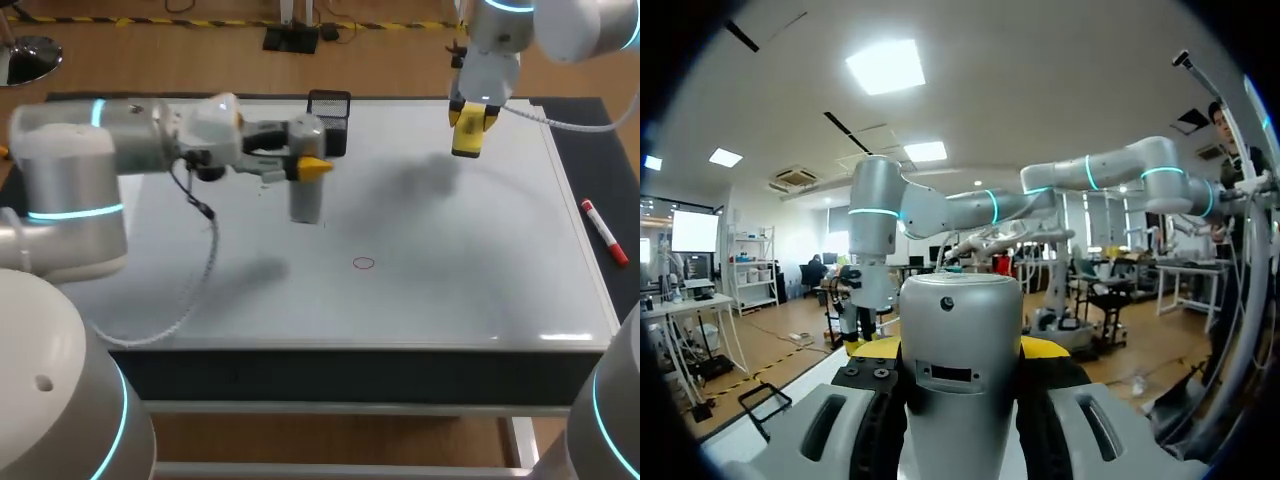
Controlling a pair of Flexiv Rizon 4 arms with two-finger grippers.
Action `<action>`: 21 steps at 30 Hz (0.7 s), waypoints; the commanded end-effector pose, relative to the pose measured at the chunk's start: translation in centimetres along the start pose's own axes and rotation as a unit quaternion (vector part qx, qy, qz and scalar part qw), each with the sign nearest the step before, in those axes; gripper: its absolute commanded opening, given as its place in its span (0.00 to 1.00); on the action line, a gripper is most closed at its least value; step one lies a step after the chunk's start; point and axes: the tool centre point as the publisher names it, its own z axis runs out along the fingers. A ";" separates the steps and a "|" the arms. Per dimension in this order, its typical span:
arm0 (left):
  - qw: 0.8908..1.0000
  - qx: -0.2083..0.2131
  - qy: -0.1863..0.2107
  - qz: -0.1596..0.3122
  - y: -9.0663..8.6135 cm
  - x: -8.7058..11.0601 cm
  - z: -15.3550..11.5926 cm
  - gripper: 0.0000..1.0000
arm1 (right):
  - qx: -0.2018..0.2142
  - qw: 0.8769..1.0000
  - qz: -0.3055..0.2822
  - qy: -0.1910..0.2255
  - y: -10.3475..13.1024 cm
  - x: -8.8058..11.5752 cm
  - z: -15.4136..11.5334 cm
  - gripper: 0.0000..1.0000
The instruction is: Pick up the inspection probe, press it on each red-marked spot on the whiteboard one by one, put down the probe, pick up the eraser, and wipe off all the red marks.
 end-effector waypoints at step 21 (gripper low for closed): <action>0.999 0.019 0.024 -0.026 6.3 1.6 9.7 0.00 | -0.001 1.000 -0.001 0.001 -0.1 0.1 -0.1 0.00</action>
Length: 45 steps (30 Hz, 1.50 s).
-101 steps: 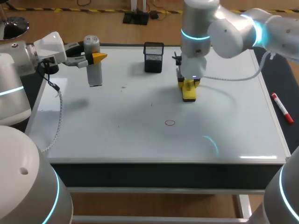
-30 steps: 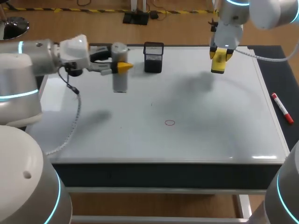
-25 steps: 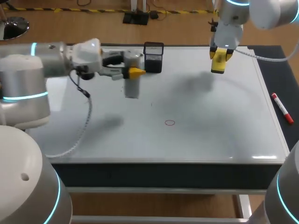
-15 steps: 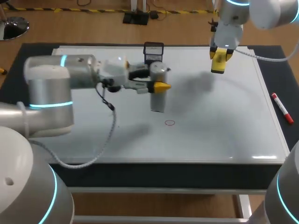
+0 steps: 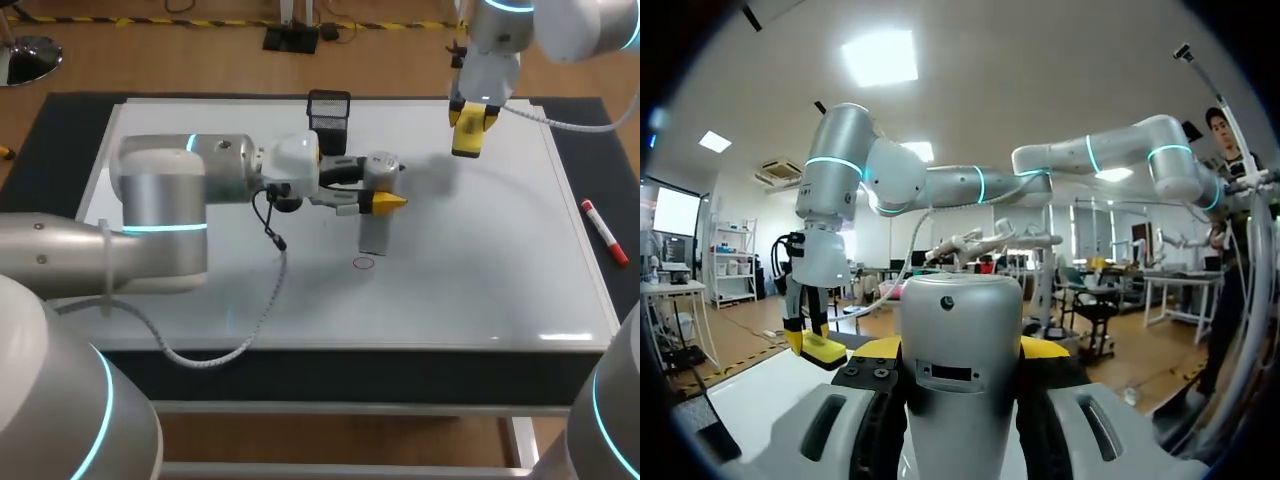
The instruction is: Pick up the inspection probe, press it on each red-marked spot on the whiteboard one by one, put down the probe, pick up the eraser, and wipe off all the red marks.
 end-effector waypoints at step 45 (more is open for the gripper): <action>1.000 -0.014 -0.019 -0.007 4.3 0.4 -2.4 0.00 | -0.001 1.000 -0.001 0.001 -0.1 0.1 -0.1 0.00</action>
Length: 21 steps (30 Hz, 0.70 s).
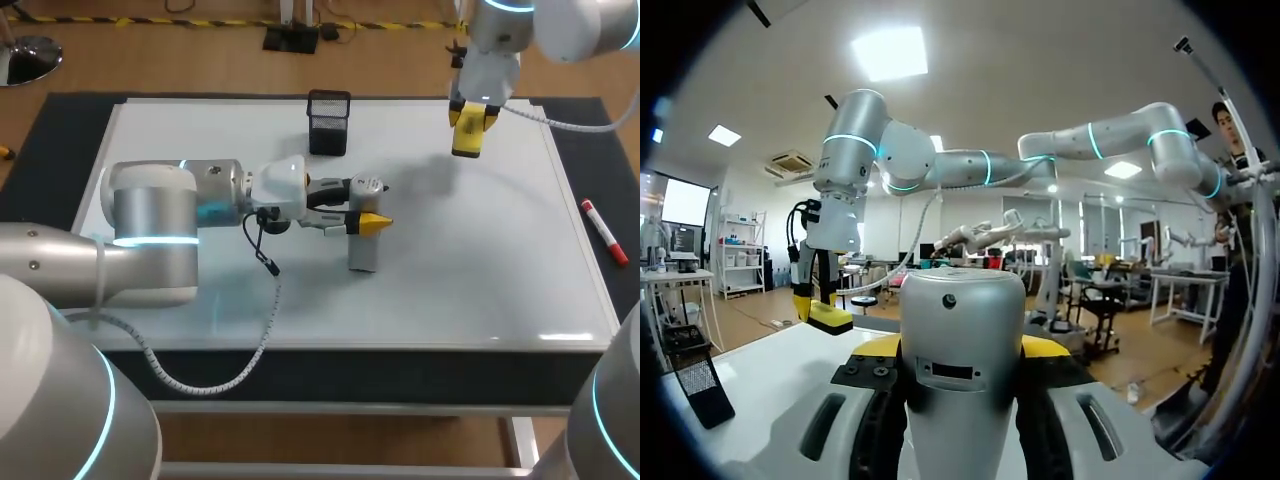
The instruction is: Pick up the inspection probe, press it on each red-marked spot on the whiteboard one by one, put down the probe, pick up the eraser, and wipe off all the red marks.
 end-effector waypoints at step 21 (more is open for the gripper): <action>0.999 0.020 -0.030 0.039 -5.4 -1.1 -2.3 0.00 | -0.001 1.000 -0.001 0.001 -0.1 0.1 -0.1 0.00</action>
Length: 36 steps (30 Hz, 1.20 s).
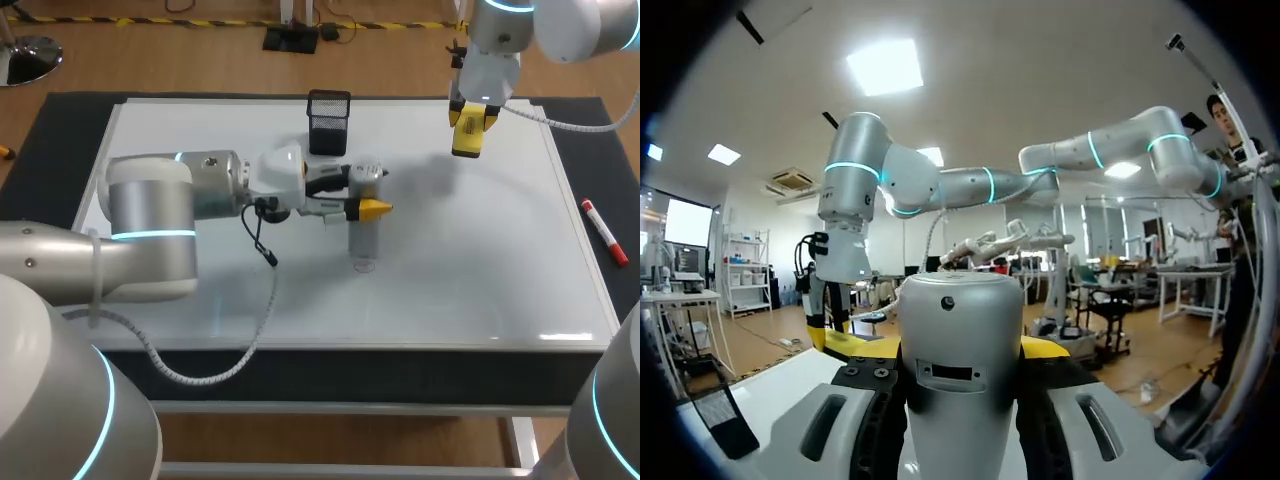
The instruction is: Pick up the inspection probe, press it on each red-marked spot on the whiteboard one by one, put down the probe, pick up the eraser, and wipe off all the red marks.
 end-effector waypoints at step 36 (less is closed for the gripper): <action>0.984 -0.024 -0.175 0.030 -7.2 -8.0 -24.8 0.00 | -0.001 1.000 -0.001 0.001 -0.1 0.1 -0.1 0.00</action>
